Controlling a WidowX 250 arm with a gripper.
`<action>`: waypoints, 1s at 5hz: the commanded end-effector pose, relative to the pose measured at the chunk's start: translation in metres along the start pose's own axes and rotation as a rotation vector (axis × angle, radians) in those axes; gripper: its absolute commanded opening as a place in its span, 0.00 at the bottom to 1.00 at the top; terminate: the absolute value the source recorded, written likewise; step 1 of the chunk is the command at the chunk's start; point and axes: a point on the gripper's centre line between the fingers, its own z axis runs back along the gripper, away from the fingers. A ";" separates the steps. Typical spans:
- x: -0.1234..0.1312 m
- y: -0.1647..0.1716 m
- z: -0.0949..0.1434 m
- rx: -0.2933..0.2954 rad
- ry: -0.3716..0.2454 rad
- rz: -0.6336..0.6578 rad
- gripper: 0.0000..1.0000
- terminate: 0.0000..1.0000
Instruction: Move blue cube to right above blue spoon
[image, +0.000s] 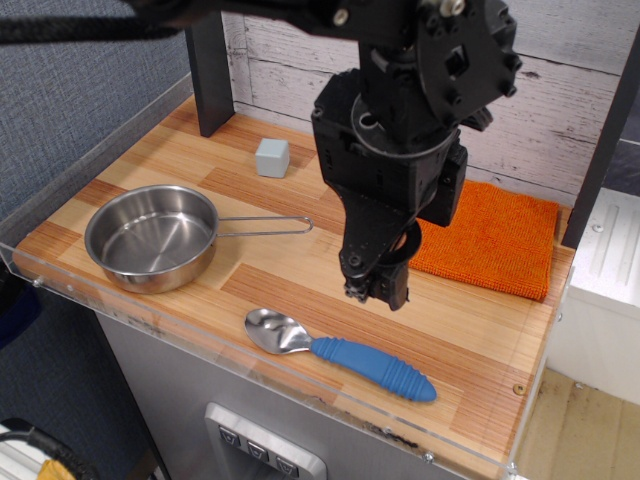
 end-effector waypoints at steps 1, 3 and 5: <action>0.000 0.000 0.000 0.000 0.000 0.000 1.00 0.00; 0.070 -0.027 0.003 0.038 -0.098 -0.088 1.00 0.00; 0.116 -0.036 0.005 0.113 -0.167 -0.232 1.00 0.00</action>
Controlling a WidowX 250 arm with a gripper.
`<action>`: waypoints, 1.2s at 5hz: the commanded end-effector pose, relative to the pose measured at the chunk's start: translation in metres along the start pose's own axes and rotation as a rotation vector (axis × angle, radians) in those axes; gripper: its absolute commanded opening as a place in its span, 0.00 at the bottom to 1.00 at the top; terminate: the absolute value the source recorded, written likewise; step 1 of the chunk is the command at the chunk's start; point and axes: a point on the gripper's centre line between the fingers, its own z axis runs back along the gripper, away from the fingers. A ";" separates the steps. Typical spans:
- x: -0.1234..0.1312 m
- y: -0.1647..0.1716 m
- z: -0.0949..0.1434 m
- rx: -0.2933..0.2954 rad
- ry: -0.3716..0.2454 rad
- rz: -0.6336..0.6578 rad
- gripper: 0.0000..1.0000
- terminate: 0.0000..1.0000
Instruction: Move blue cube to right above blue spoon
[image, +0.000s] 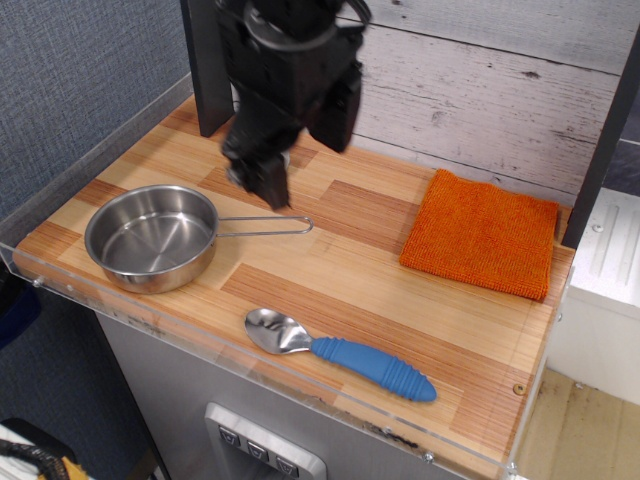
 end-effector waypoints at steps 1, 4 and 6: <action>0.045 -0.006 -0.007 0.058 -0.056 -0.137 1.00 0.00; 0.070 -0.048 -0.047 0.061 -0.113 -0.488 1.00 0.00; 0.079 -0.072 -0.081 0.041 -0.030 -0.599 1.00 0.00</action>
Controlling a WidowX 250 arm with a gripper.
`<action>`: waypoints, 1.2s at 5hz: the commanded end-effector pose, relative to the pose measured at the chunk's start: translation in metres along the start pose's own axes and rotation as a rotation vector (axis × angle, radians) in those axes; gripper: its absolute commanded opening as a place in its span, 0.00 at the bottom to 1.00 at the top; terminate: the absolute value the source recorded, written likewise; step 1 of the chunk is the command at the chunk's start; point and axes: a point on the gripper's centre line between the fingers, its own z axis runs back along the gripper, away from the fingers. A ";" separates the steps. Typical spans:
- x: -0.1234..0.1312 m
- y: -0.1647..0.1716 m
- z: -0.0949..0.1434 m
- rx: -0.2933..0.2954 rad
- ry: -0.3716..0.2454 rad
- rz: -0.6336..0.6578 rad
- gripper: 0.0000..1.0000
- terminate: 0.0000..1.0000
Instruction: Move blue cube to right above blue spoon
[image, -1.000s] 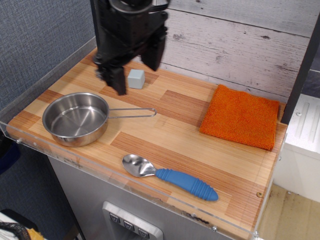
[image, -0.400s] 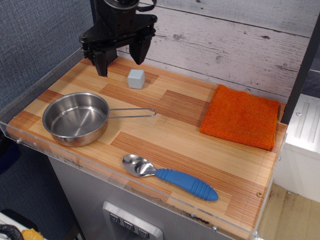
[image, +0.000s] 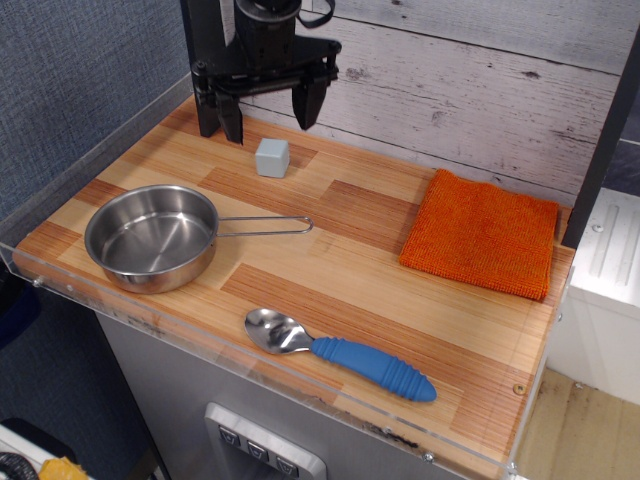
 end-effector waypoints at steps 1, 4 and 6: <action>0.025 -0.005 -0.013 -0.032 -0.008 -0.066 1.00 0.00; 0.023 -0.005 -0.051 -0.009 0.033 -0.101 1.00 0.00; 0.021 -0.009 -0.057 -0.020 0.034 -0.086 1.00 0.00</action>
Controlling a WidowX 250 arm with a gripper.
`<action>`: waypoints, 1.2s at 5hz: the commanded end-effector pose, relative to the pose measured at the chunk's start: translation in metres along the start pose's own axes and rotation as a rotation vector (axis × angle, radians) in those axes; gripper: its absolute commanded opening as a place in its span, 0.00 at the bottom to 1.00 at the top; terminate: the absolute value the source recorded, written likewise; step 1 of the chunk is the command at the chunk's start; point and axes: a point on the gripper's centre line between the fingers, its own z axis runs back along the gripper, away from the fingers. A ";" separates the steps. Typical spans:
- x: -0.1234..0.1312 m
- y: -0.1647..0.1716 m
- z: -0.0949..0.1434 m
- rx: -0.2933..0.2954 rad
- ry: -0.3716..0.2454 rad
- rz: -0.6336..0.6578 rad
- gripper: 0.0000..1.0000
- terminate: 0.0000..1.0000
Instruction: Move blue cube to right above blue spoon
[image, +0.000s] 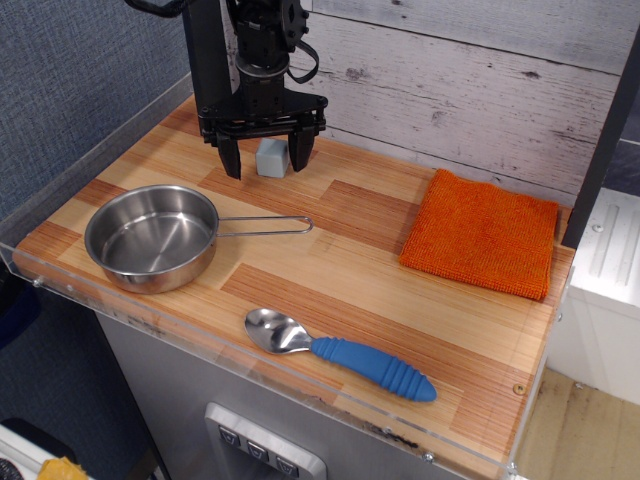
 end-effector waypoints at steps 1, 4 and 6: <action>0.007 -0.008 0.011 -0.030 -0.046 0.021 0.00 0.00; 0.000 -0.003 0.008 -0.048 -0.035 0.051 0.00 0.00; 0.003 -0.003 0.036 -0.100 -0.072 0.085 0.00 0.00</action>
